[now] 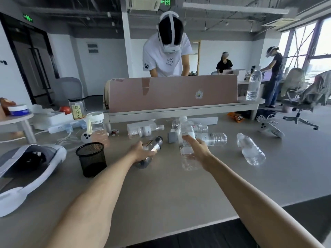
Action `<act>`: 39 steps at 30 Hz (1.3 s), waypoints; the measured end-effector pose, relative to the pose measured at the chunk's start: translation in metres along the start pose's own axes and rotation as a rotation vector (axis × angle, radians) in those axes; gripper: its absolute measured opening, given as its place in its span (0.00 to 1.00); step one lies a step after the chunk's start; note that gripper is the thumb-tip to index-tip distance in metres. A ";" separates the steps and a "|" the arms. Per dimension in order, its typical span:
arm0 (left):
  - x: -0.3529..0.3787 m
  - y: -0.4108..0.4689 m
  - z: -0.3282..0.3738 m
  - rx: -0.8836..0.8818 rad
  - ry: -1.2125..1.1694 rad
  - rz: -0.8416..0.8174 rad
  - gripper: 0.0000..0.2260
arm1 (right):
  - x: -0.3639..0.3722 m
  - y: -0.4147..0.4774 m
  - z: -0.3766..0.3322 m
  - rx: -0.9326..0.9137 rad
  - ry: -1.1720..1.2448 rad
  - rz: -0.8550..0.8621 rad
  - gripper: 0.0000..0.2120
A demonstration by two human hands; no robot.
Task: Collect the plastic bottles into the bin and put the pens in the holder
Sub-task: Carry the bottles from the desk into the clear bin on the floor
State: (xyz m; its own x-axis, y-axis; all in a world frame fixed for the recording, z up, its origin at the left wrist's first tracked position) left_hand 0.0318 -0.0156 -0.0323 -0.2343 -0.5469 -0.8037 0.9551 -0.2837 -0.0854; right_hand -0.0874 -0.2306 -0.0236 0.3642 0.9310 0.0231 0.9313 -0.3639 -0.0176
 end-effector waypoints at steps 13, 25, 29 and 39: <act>0.096 -0.129 0.137 0.362 -0.834 -0.113 0.20 | -0.119 -0.130 -0.015 -0.137 0.078 0.293 0.26; 0.297 -0.273 0.292 0.531 -0.830 -0.632 0.24 | -0.324 -0.317 0.049 -0.098 -0.019 0.833 0.29; 0.376 -0.306 0.310 0.528 -0.727 -0.791 0.29 | -0.377 -0.363 0.098 -0.009 0.007 0.951 0.20; 0.555 -0.300 0.258 0.287 -0.279 -0.925 0.40 | -0.442 -0.410 0.262 0.392 0.095 1.087 0.24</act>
State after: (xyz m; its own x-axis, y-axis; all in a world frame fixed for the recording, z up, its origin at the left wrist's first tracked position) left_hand -0.4318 -0.4376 -0.3007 -0.9307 -0.1703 -0.3238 0.3055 -0.8486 -0.4319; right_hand -0.6326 -0.4854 -0.2886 0.9854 0.1211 -0.1201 0.0666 -0.9215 -0.3827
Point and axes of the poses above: each hand's wrist, its own y-axis towards the middle knuckle, its own x-axis out of the palm, z = x × y, the point moved 1 cm from there along y, towards the middle knuckle, and after that the axes turned 2 degrees about -z, right-handed, at the moved point
